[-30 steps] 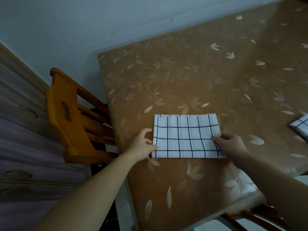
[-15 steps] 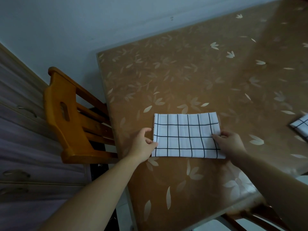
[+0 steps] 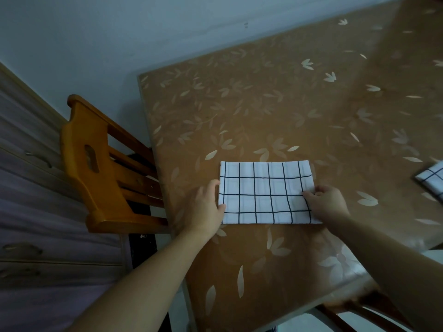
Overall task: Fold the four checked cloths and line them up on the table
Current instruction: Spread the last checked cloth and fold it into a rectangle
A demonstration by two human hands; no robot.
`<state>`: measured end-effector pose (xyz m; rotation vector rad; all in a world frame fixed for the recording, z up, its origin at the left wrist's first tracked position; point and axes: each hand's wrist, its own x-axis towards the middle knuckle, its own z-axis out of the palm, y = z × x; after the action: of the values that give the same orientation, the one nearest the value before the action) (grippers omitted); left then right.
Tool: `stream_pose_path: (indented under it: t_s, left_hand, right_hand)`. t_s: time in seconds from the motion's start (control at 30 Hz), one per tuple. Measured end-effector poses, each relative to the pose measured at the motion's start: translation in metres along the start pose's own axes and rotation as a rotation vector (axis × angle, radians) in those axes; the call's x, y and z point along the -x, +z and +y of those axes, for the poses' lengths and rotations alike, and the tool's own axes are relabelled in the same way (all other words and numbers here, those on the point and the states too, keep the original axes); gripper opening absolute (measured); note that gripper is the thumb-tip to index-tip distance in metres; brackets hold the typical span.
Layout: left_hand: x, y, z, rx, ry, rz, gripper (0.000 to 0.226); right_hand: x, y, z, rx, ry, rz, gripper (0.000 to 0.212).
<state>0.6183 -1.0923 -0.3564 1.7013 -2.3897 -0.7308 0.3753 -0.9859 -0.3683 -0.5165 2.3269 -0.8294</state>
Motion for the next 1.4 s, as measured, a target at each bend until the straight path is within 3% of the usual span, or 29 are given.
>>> stream_pose_path:
  t_s: [0.1, 0.2, 0.4, 0.5, 0.57, 0.63, 0.7, 0.83, 1.1, 1.4]
  left_hand:
    - [0.006, 0.009, 0.005, -0.191, 0.283, 0.038, 0.046]
    - [0.014, 0.025, 0.007, -0.265, 0.461, -0.082, 0.04]
    - [0.016, 0.037, 0.003, -0.292, 0.446, -0.118, 0.041]
    - [0.015, 0.037, 0.002, -0.299, 0.459, -0.116, 0.041]
    - [0.015, 0.037, 0.001, -0.293, 0.457, -0.12, 0.041]
    - [0.016, 0.039, 0.0, -0.283, 0.454, -0.118, 0.04]
    - [0.016, 0.041, -0.001, -0.269, 0.453, -0.108, 0.04]
    - [0.013, 0.042, -0.004, -0.201, 0.438, -0.128, 0.039]
    - [0.014, 0.042, -0.005, -0.194, 0.434, -0.141, 0.04]
    - [0.015, 0.041, -0.002, -0.242, 0.428, -0.15, 0.042]
  right_hand:
    - [0.0, 0.001, 0.0, 0.015, -0.011, 0.013, 0.02]
    - [0.0, 0.002, 0.0, 0.048, -0.025, 0.027, 0.021]
    - [0.006, 0.001, -0.002, 0.04, -0.038, 0.046, 0.021]
    - [0.025, -0.004, -0.003, -0.006, -0.066, 0.072, 0.035]
    - [0.042, -0.004, 0.004, 0.185, -0.23, 0.197, 0.047]
    - [0.058, 0.01, 0.011, 0.414, -0.477, 0.279, 0.039]
    - [0.074, 0.038, 0.013, 0.523, -0.661, 0.212, 0.016]
    - [0.094, 0.091, 0.006, 0.593, -0.812, 0.171, 0.027]
    - [0.079, 0.08, 0.015, 0.77, -0.775, 0.265, 0.028]
    - [0.046, -0.008, 0.069, 0.927, -0.612, 0.313, 0.03]
